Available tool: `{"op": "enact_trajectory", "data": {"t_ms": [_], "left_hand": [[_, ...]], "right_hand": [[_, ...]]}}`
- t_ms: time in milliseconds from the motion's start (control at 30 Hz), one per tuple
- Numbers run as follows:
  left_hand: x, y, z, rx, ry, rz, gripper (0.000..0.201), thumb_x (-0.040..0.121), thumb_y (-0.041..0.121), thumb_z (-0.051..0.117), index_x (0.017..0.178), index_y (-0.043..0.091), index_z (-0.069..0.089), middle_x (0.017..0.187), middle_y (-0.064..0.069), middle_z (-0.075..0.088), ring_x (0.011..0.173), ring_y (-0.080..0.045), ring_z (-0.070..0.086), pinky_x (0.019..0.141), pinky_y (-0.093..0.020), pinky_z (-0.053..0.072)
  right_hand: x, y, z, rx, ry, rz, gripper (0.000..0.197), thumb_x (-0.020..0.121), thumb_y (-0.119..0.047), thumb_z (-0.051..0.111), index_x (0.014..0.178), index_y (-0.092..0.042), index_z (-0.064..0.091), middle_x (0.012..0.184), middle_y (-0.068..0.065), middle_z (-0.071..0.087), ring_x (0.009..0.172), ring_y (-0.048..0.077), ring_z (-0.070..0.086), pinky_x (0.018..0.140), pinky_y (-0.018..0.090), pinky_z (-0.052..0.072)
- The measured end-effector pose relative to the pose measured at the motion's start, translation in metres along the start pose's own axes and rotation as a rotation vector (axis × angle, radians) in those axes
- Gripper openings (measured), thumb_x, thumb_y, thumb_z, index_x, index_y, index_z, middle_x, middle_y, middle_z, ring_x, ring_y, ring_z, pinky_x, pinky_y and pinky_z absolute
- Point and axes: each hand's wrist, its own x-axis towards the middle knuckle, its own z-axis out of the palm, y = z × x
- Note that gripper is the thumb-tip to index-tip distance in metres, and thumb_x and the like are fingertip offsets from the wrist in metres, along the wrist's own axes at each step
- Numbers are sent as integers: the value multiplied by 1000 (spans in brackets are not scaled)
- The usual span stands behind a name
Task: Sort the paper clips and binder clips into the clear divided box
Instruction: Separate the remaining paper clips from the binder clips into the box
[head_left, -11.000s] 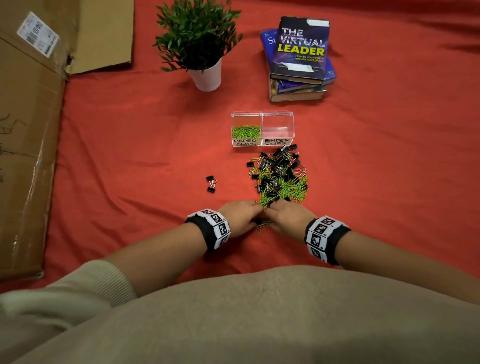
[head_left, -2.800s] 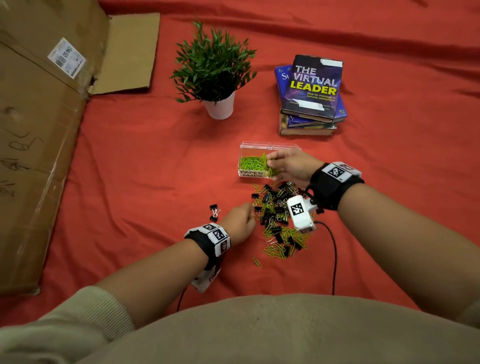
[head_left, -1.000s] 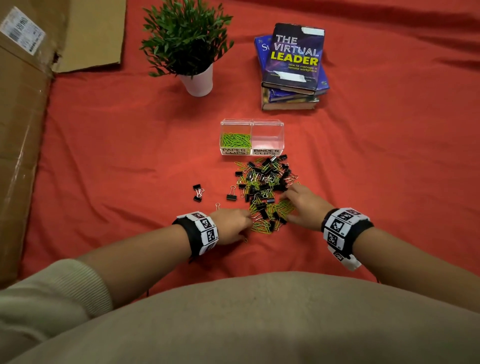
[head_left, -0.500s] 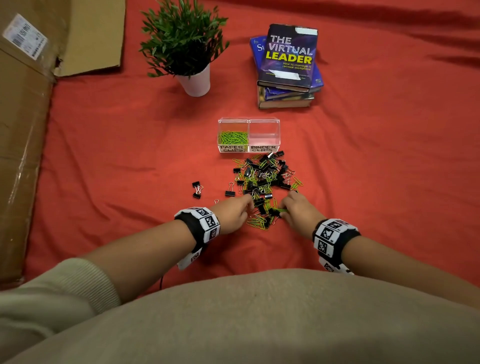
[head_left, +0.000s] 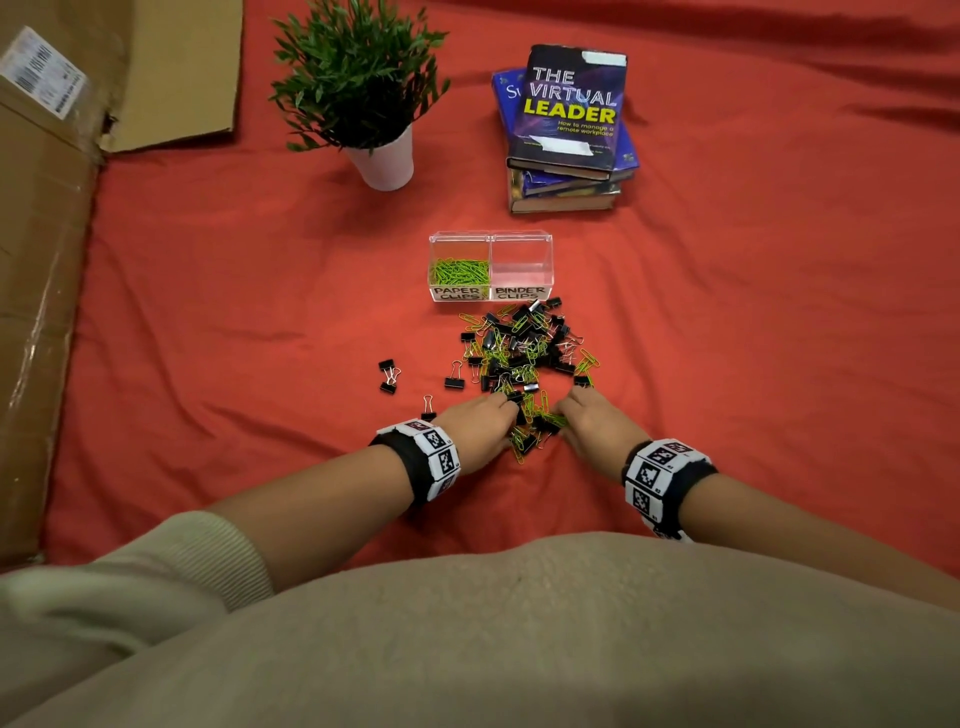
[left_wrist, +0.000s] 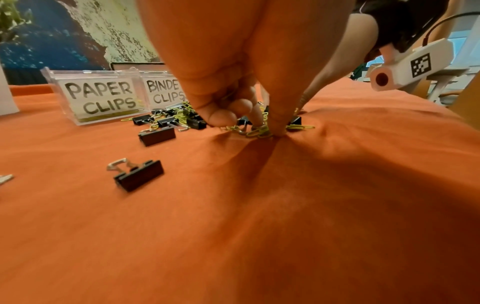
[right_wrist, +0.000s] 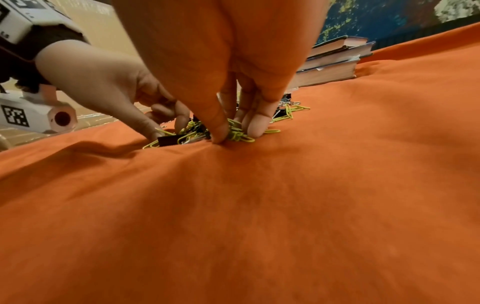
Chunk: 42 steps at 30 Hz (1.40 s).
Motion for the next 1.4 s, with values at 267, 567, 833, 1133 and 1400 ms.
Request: {"op": "enact_trajectory", "data": {"t_ms": [267,567,833,1133,1400], "left_hand": [[-1,5,-1,222,-54,-20,25,95,4,37,118,4,45,119,-14,50,108,-31,54,85,-41,47],[-7,-5,-2,192,-64,-27,24,96,10,35,116,2,44,117,-15,44,96,-32,57,79,-42,46],[-12,-22,-23,-232,-42,-118,16,96,18,38,108,10,43,87,-13,61,72,-27,52,65,-36,41],[2,-30,-22,-593,-28,-223,31,93,8,35,111,20,58,71,4,52,63,-17,48,59,-28,40],[8,-16,-20,-528,-106,-264,20,94,30,44,79,19,52,76,-1,56,70,-19,51,64,-30,40]], "right_hand": [[8,-3,-7,24,-58,132,26,86,-7,50,110,-1,58,109,14,57,106,29,53,91,34,44],[18,3,-28,501,-99,374,8,84,-7,62,87,-14,65,85,5,67,73,18,61,73,32,51],[24,7,-47,1440,-178,532,27,89,11,48,112,2,58,79,9,62,69,19,57,56,22,55],[33,0,-47,1299,-212,595,17,94,-13,46,83,-8,58,69,4,51,56,14,47,51,25,41],[21,3,-27,87,-255,205,18,84,-19,58,101,-13,57,105,5,61,99,22,58,80,26,42]]}}
